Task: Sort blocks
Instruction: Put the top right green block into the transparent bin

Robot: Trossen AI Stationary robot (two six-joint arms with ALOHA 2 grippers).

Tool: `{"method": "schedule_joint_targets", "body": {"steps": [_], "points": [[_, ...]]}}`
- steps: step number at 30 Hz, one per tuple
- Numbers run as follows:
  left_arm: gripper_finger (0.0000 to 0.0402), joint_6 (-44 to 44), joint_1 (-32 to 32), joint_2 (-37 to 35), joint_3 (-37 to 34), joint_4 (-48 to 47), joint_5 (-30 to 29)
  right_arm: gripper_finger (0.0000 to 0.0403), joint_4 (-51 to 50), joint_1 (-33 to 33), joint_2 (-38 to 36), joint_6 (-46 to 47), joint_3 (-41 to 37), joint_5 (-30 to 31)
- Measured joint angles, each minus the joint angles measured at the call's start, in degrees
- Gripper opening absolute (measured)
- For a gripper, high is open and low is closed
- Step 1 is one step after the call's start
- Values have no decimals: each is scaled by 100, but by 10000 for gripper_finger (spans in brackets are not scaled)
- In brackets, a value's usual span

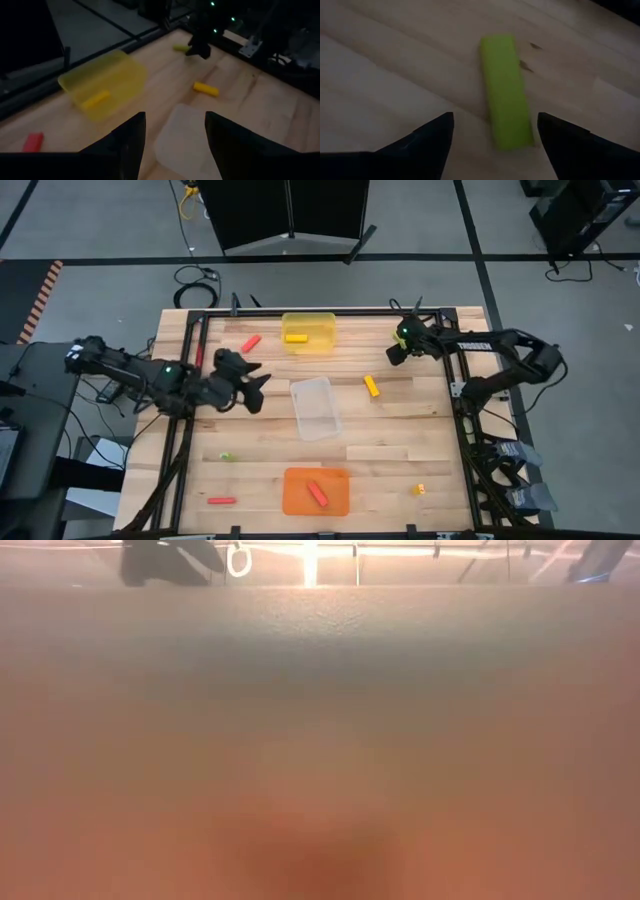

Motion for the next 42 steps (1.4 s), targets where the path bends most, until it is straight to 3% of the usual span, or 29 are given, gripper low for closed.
{"method": "schedule_joint_targets", "body": {"steps": [11, 24, 30, 35, 42], "points": [[211, -499, -974, 1, -2, -88, -769, 259, -366, 96, 474, 190, 416, 118], [211, -605, -1180, 79, -2, -56, -907, 117, -470, 258, 712, 461, 493, -59], [211, -637, -1162, 356, -2, -15, -918, 114, -513, 261, 641, 457, 480, -123], [211, -938, -983, 496, -2, -19, -716, 114, -847, 337, 104, 454, 409, -366], [211, -831, -292, 499, -2, -91, -269, 114, -47, 1231, -818, 185, 435, -1215]]}}
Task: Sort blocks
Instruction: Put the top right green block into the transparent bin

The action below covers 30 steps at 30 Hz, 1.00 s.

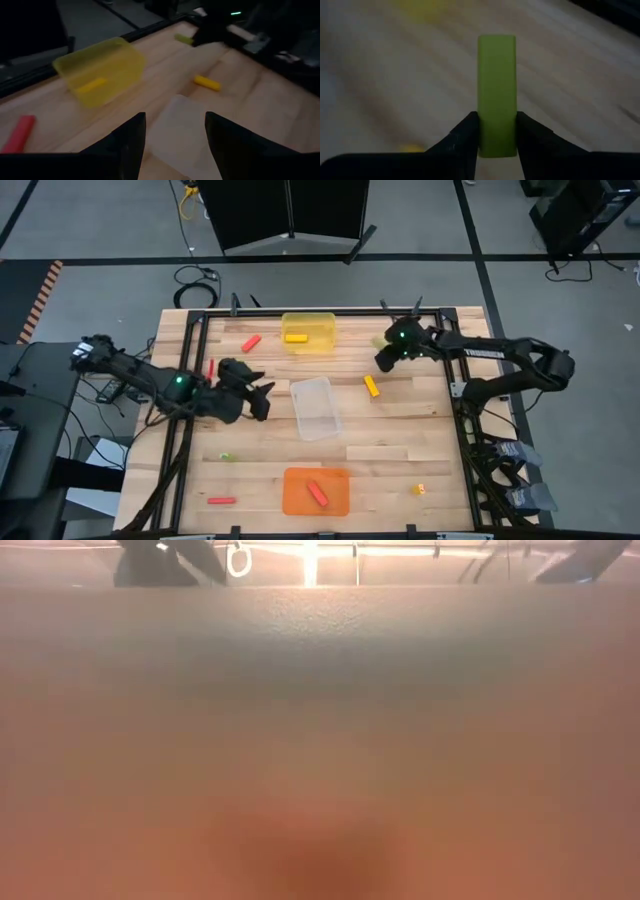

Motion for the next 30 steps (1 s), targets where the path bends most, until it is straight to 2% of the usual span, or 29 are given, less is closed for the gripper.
{"method": "schedule_joint_targets", "body": {"steps": [6, 10, 14, 17, 24, 30], "points": [[211, 297, 1013, 0, 0, -361, 434, 114, 1202, 1503, -90, 261, 7, -155], [211, 546, 1821, 0, 0, -739, 905, 114, 2331, 2472, 155, 545, 9, -136], [211, 888, 2623, -2, -2, -988, 1388, 114, 3370, 3152, 573, 881, 17, 136], [211, 1212, 3191, 61, -2, -1005, 1743, 115, 3858, 3466, 1000, 1106, 21, 323], [211, 1910, 4315, 283, -17, -1099, 2192, 133, 3908, 3787, 2030, 1263, 658, 470], [211, 2394, 4947, 760, -5, -869, 2754, 159, 3881, 3793, 2304, 1261, 909, 457]]}}
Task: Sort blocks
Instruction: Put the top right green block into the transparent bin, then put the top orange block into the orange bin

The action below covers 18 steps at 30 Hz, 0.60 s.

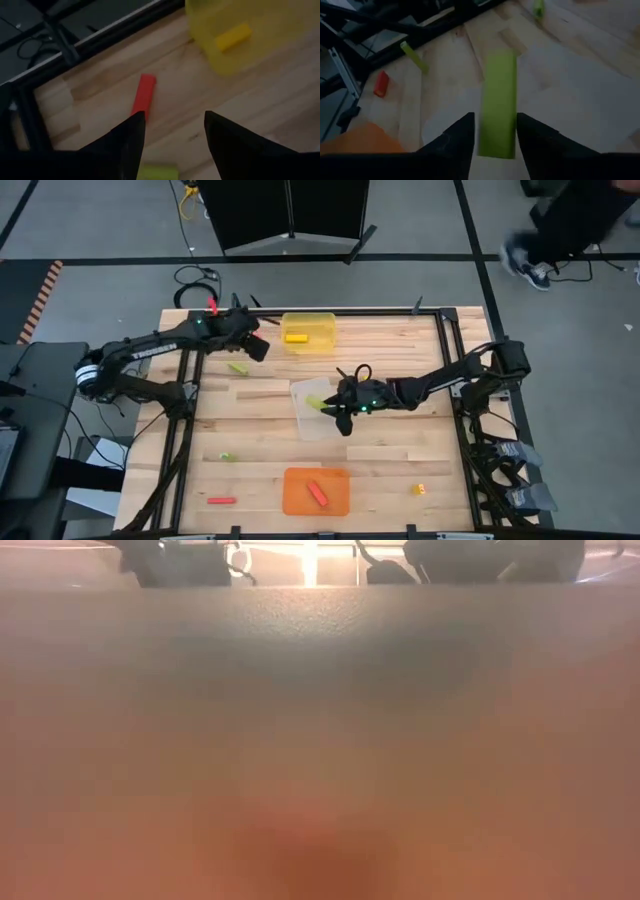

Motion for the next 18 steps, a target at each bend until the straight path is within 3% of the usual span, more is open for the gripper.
{"method": "schedule_joint_targets", "body": {"steps": [11, 18], "points": [[225, 999, 796, 1384, 4, 422, 737, 270, -140, 49, -475, -290, -2, -374], [241, 1315, 1241, 1777, 5, 463, 650, 283, -386, 301, -1009, -666, -4, -368]]}}
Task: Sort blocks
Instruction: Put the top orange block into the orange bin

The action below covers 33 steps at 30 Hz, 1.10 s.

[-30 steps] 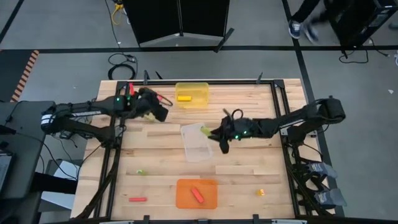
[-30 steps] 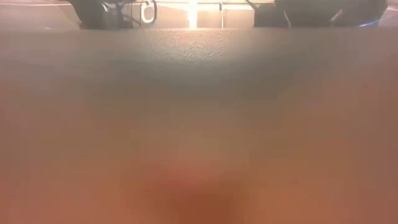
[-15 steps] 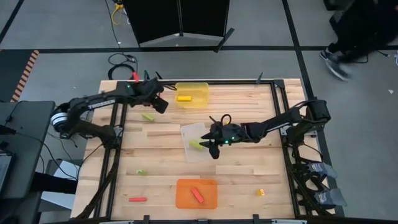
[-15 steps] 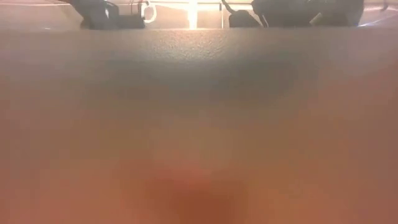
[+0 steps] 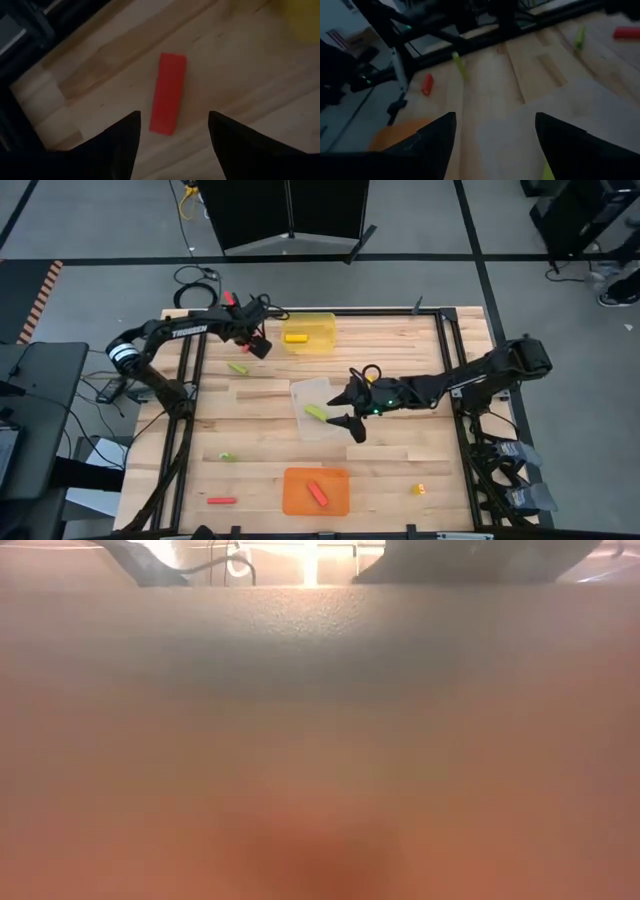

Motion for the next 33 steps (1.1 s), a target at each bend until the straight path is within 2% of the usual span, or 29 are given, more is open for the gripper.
{"method": "schedule_joint_targets", "body": {"steps": [11, 26, 29, 33], "points": [[280, 780, 452, 396, 0, 162, 503, 280, -243, 163, -364, -88, 1, 100], [280, 1053, 483, 1304, 42, 270, 648, 275, -239, 187, -300, -52, 0, 121], [256, 1055, 481, 1326, 35, 298, 652, 275, -241, 187, -300, -49, 0, 121], [173, 1039, 474, 1316, 20, 325, 726, 275, -238, 187, -300, -49, 0, 121]]}}
